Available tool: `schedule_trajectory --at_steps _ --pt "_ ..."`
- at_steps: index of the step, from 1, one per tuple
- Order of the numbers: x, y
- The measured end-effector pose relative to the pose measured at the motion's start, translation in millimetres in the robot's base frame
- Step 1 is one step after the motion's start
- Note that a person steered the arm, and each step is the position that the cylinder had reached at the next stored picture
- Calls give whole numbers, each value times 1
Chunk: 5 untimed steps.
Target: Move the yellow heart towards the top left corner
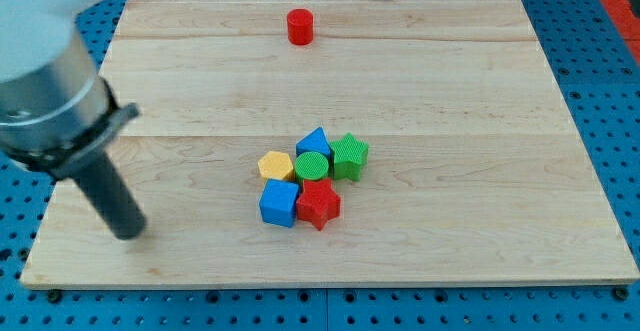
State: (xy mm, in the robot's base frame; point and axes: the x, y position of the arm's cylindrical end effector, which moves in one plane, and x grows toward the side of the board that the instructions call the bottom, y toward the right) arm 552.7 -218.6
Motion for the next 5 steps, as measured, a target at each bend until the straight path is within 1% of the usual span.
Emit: schedule_trajectory --at_steps 1,2,3,4,5 --pt "-48 -29" --pt "-112 -10" --pt "-108 6" --pt "-88 -20" --pt "-125 -50"
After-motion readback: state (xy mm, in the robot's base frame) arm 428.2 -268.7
